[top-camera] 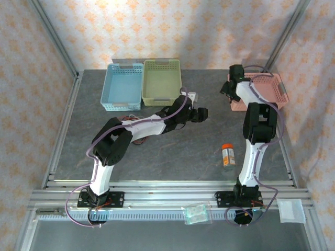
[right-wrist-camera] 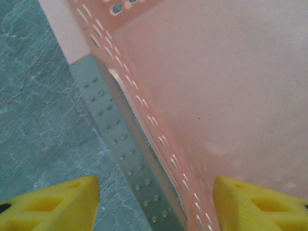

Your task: Untangle the cables

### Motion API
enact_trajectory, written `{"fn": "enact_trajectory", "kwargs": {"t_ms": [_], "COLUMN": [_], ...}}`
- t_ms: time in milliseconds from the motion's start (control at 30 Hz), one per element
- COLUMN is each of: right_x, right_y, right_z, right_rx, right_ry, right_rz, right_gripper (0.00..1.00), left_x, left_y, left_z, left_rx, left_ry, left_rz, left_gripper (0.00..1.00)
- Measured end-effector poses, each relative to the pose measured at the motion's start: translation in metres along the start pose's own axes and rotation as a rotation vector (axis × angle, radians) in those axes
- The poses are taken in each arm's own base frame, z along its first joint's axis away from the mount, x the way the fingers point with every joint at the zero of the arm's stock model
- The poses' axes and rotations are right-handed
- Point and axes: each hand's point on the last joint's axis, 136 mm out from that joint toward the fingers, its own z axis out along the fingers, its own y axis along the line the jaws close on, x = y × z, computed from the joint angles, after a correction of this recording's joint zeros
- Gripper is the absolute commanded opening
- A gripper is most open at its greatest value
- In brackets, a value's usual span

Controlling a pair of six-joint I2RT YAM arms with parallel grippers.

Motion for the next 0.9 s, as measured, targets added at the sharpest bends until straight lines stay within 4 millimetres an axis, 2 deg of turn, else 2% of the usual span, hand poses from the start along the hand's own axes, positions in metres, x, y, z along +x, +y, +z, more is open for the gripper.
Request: {"fn": "enact_trajectory", "kwargs": {"t_ms": [100, 200, 300, 400, 533, 600, 633, 700, 800, 900], "right_x": [0.001, 0.010, 0.028, 0.053, 0.093, 0.104, 0.108, 0.109, 0.099, 0.088], "right_y": [0.009, 0.027, 0.059, 0.100, 0.150, 0.163, 0.165, 0.157, 0.130, 0.102], "right_z": [-0.002, -0.005, -0.010, -0.019, -0.034, -0.040, -0.044, -0.053, -0.075, -0.109], "right_rx": [-0.023, -0.052, -0.098, -0.162, -0.234, -0.252, -0.255, -0.236, -0.193, -0.175], "right_ry": [0.004, 0.015, 0.032, 0.053, 0.083, 0.088, 0.086, 0.070, 0.009, -0.074], "right_rz": [-0.015, -0.045, -0.089, -0.149, -0.238, -0.260, -0.261, -0.243, -0.166, -0.053], "right_gripper": [0.63, 0.63, 0.63, 0.63, 0.63, 0.63, 0.63, 0.63, 0.64, 0.64], "left_x": [-0.003, -0.009, -0.014, -0.019, -0.018, -0.017, -0.017, -0.017, -0.017, -0.017], "left_y": [0.007, 0.016, 0.023, 0.026, 0.030, 0.034, 0.035, 0.037, 0.038, 0.037], "left_z": [-0.009, -0.025, -0.047, -0.066, -0.082, -0.086, -0.087, -0.087, -0.087, -0.087], "left_rx": [-0.012, -0.030, -0.052, -0.070, -0.096, -0.112, -0.119, -0.128, -0.138, -0.136], "left_ry": [-0.007, -0.022, -0.047, -0.076, -0.098, -0.104, -0.106, -0.107, -0.109, -0.108], "left_rz": [-0.007, -0.015, -0.019, -0.018, -0.011, -0.003, -0.001, 0.008, 0.026, 0.040], "left_gripper": [0.73, 0.74, 0.74, 0.74, 0.74, 0.74, 0.74, 0.74, 0.74, 0.75]}}
